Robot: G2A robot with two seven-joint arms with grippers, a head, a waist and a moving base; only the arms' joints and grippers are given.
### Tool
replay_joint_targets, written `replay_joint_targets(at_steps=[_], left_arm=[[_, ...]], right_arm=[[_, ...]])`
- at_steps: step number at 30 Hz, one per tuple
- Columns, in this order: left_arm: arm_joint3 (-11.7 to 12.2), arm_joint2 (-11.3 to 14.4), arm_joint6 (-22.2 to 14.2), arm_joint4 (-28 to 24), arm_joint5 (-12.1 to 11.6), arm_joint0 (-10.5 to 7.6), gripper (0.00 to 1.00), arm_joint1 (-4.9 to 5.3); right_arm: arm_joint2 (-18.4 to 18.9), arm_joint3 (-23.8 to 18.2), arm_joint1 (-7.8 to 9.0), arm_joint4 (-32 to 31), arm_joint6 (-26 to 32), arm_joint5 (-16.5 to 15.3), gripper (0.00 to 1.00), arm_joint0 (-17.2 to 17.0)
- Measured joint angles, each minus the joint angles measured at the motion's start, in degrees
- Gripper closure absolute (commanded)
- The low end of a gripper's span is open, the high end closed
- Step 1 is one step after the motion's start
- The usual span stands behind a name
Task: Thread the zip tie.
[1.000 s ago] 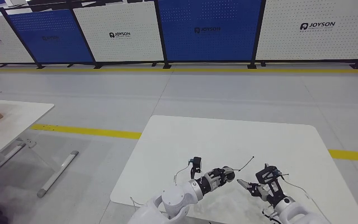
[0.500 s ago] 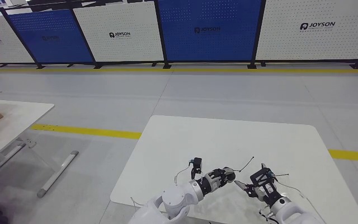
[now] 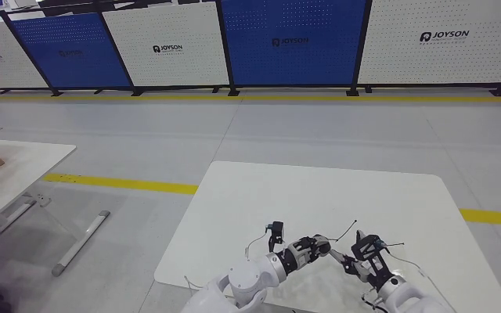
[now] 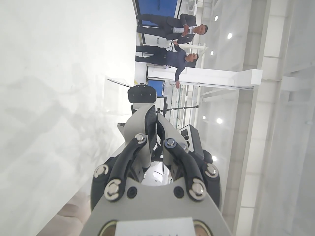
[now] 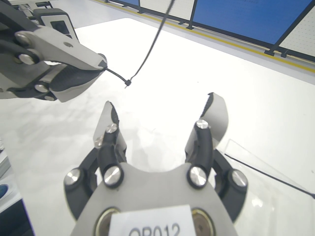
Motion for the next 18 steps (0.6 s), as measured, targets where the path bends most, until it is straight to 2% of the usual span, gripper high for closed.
replay_joint_targets(at_steps=[9, 18], left_arm=[[0.82, 0.82, -0.01, 0.21, -0.31, -0.49, 1.0, -0.15], [1.03, 1.27, 0.38, 0.8, -0.74, -0.64, 1.0, -0.2]], right_arm=[[-1.83, 0.1, 1.35, 2.48, -0.45, 0.04, 0.77, 0.98], [-3.48, -0.05, 2.96, 4.53, -0.37, 0.04, 0.75, 1.85]])
